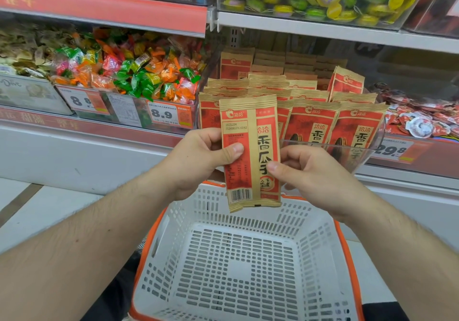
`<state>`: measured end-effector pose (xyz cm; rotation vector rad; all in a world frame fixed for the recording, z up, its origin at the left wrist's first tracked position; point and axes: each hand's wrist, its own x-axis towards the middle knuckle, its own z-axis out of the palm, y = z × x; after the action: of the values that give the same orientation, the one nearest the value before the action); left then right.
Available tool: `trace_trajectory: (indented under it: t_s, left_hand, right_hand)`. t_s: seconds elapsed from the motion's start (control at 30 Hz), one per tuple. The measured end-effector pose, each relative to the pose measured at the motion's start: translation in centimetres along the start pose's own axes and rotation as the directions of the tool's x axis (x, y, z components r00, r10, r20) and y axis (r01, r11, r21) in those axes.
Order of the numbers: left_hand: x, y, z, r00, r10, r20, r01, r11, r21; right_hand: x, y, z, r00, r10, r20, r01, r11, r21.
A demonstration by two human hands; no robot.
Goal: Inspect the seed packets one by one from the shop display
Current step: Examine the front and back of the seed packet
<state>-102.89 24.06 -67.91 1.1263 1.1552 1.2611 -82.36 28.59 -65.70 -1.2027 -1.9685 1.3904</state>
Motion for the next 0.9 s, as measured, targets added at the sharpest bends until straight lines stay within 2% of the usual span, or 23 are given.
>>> trace_trajectory:
  t_s: [0.13, 0.3, 0.53, 0.73, 0.9]
  left_hand:
    - [-0.1, 0.0, -0.2, 0.999, -0.031, 0.023, 0.031, 0.999, 0.035]
    - [-0.4, 0.1, -0.3, 0.984, -0.085, 0.159, 0.076, 0.995, 0.061]
    - [-0.5, 0.5, 0.0, 0.969, -0.114, 0.218, 0.131, 0.989, -0.065]
    - [-0.4, 0.3, -0.2, 0.957, -0.156, 0.245, 0.187, 0.976, -0.109]
    - [-0.3, 0.3, -0.2, 0.958, -0.151, 0.242, 0.184, 0.976, -0.12]
  right_hand:
    - [0.0, 0.0, 0.1, 1.0, 0.01, 0.003, -0.01, 1.0, -0.012]
    - [-0.2, -0.3, -0.2, 0.999, 0.046, -0.004, -0.045, 0.987, 0.156]
    - [-1.0, -1.3, -0.8, 0.977, 0.069, 0.201, -0.114, 0.968, 0.224]
    - [-0.9, -1.2, -0.9, 0.965, 0.075, 0.249, -0.164, 0.919, 0.358]
    - [-0.9, -1.2, -0.9, 0.963, 0.066, 0.262, -0.164, 0.912, 0.376]
